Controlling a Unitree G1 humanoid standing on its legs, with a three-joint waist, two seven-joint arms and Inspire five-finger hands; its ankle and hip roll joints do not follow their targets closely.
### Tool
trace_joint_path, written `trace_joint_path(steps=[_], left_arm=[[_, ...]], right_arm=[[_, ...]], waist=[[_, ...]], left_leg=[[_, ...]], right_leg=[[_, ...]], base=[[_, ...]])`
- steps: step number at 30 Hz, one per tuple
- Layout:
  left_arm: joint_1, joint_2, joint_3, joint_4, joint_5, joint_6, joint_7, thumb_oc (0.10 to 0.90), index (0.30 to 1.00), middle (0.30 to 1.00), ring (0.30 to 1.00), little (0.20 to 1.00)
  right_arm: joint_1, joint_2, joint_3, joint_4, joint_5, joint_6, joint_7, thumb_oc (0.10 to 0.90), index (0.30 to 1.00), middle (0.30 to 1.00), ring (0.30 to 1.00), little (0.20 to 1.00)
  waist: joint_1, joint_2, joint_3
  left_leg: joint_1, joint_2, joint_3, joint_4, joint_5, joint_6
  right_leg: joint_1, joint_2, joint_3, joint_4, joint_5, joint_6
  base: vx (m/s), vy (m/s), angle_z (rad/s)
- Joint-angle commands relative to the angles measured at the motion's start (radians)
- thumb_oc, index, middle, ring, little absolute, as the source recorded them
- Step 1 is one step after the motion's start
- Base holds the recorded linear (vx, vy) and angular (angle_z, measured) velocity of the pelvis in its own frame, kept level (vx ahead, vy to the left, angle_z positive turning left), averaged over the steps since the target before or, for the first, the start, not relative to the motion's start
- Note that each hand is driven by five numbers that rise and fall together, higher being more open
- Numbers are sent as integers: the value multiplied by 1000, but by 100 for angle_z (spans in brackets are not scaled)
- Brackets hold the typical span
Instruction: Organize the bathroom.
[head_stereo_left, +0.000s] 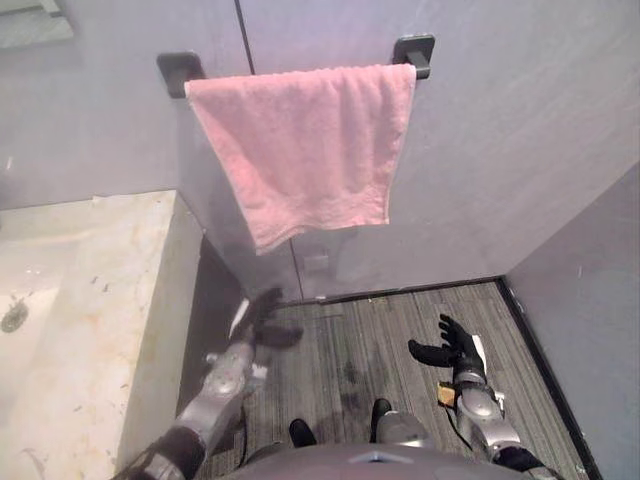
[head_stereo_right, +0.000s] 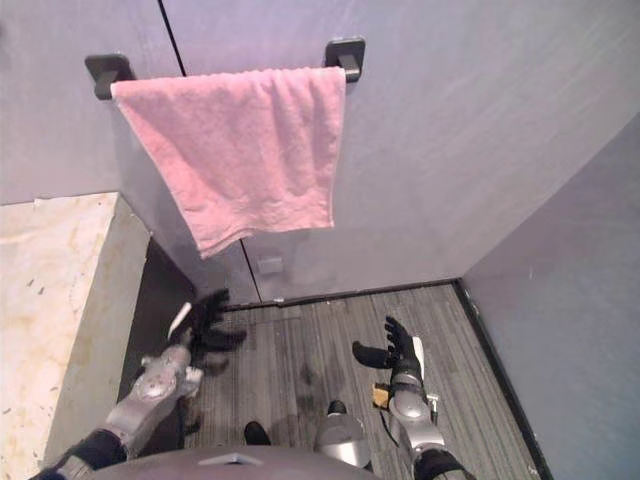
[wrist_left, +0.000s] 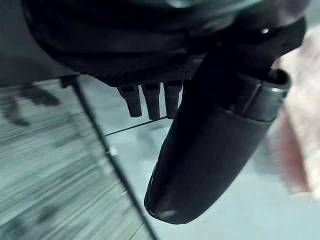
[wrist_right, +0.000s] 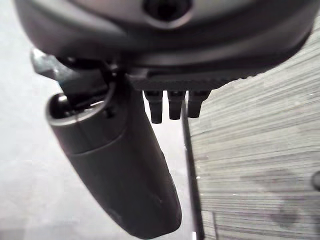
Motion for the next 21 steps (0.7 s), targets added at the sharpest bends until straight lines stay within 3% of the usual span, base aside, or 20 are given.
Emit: trace_joint_path(steps=[1,2,5,8,9,10,14,20,21], left_arm=[[-61,-38,-86,64,306,107,-228,800,900,900,900,900],[-56,-30,-129,59,323,152,-270,800,900,900,900,900],[-64,-49,-177,152,301,152,-259,800,900,900,900,900],[-78,-71,-155,239,302,169,-183,800,900,900,900,900],[-87,-84,-134,319,294,228,-180,800,900,900,900,900],[-87,-97,-118,370,334,247,-176,800,900,900,900,900],[-73,-111,-124,445,452,217,-190,800,900,900,900,900],[-69,-113,-104,479,396,242,-187,800,900,900,900,900],[-65,-108,-65,502,317,266,-159,800,900,900,900,900]], right_arm=[[-85,29,-7,28,52,3,70,800,900,900,900,900],[-93,30,5,36,56,16,75,800,900,900,900,900],[-110,33,7,129,71,7,138,800,900,900,900,900],[-110,42,-1,185,58,19,174,800,900,900,900,900],[-106,52,-9,226,67,54,187,800,900,900,900,900],[-105,56,-23,257,113,69,164,800,900,900,900,900],[-104,65,-95,328,189,83,153,800,900,900,900,900],[-85,68,-117,352,160,63,173,800,900,900,900,900],[-78,69,-123,352,155,61,183,800,900,900,900,900]], waist=[[1,-6,-25],[-4,-4,-23],[-13,8,-25],[-14,12,-29],[-11,8,-31],[-7,4,-33],[-5,0,-32],[-8,-1,-21],[-5,0,-12]], left_leg=[[50,-5,51,74,-75,-18],[50,-7,51,72,-76,-16],[51,-18,58,68,-85,-8],[52,-24,56,65,-87,-7],[46,-26,48,63,-82,-11],[40,-27,43,64,-80,-12],[36,-39,36,56,-76,-13],[38,-75,13,53,-87,-12],[40,-84,5,41,-85,-14]], right_leg=[[-141,1,-15,-9,83,100],[-140,5,-13,-13,82,101],[-141,0,-19,-31,91,108],[-143,-7,-20,-39,98,115],[-146,-11,-17,-41,103,120],[-149,-16,-17,-43,109,123],[-154,-29,-9,-53,131,140],[-188,-65,3,-57,184,168],[-206,-74,-4,-50,203,169]], base=[[-69,25,4],[-63,63,4],[-48,97,1],[-26,54,0],[-68,38,-3],[-81,37,-4],[-75,76,2],[-81,113,-16],[-142,101,-15]])
